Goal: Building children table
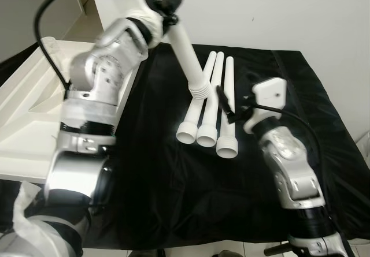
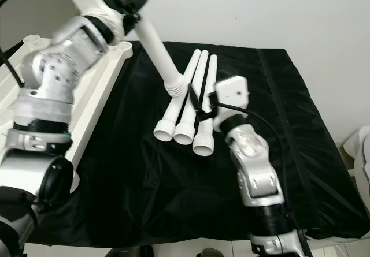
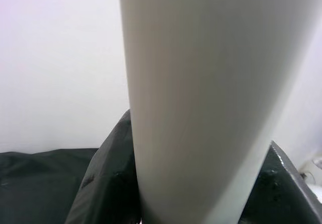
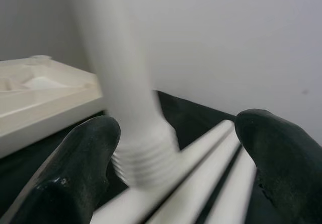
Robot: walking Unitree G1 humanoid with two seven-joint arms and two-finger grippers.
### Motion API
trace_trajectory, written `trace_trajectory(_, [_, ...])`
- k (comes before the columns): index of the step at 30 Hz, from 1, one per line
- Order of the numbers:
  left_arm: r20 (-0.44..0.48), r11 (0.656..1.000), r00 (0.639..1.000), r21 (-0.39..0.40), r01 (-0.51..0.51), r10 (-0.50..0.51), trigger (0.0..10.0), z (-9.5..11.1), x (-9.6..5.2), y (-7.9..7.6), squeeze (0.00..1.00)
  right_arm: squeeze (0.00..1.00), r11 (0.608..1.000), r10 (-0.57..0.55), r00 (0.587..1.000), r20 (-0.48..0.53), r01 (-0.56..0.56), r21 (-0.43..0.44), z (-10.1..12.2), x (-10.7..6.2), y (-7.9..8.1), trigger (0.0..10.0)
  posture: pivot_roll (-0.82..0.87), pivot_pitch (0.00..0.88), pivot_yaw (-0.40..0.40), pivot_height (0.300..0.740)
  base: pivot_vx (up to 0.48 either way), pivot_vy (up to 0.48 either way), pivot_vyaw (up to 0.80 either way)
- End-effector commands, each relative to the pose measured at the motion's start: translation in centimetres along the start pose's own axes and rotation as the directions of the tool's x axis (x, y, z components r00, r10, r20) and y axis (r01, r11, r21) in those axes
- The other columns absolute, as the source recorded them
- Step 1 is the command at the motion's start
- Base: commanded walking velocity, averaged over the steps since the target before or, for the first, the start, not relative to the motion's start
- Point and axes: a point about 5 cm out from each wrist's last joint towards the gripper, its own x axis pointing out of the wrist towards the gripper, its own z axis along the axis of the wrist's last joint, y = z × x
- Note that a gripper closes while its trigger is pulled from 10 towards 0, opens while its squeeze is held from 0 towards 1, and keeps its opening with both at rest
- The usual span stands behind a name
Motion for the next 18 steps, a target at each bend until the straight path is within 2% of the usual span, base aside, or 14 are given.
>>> trace_trajectory(1, [0.028,0.999,1.0,0.035,-0.003,0.002,10.0,0.3,-0.2,-0.2,0.0,0.0,1.0,0.024,1.0,-0.012,-0.024,0.013,0.1,0.2,0.4,10.0,-0.03,0.0,0.043,0.74,0.0,0.0,0.0])
trace_trajectory(5, [0.02,0.994,0.997,0.084,0.071,-0.072,10.0,-0.3,0.3,-2.5,0.0,0.0,0.997,0.077,0.996,-0.037,-0.077,0.007,0.0,1.3,1.3,10.0,-0.02,0.0,0.057,0.74,0.0,0.0,0.0])
trace_trajectory(8, [0.016,0.993,0.996,0.088,0.081,-0.082,10.0,-0.4,0.3,-2.8,0.0,0.0,0.997,0.073,0.996,-0.044,-0.073,0.0,0.0,1.5,1.3,10.0,-0.02,0.0,0.057,0.74,0.0,0.0,0.0])
trace_trajectory(9, [0.019,0.991,0.994,0.08,0.103,-0.105,10.0,-0.4,0.2,-3.6,0.0,0.0,0.997,0.071,0.995,-0.064,-0.073,-0.026,-0.1,2.0,1.2,10.0,-0.03,0.0,0.062,0.74,0.0,0.0,0.0])
trace_trajectory(18, [0.032,0.987,0.989,0.072,0.144,-0.146,10.0,-0.5,0.0,-5.2,0.0,0.0,0.997,0.02,0.996,-0.089,-0.027,-0.076,0.1,3.5,0.9,10.0,-0.03,0.0,0.071,0.74,0.0,0.0,0.0])
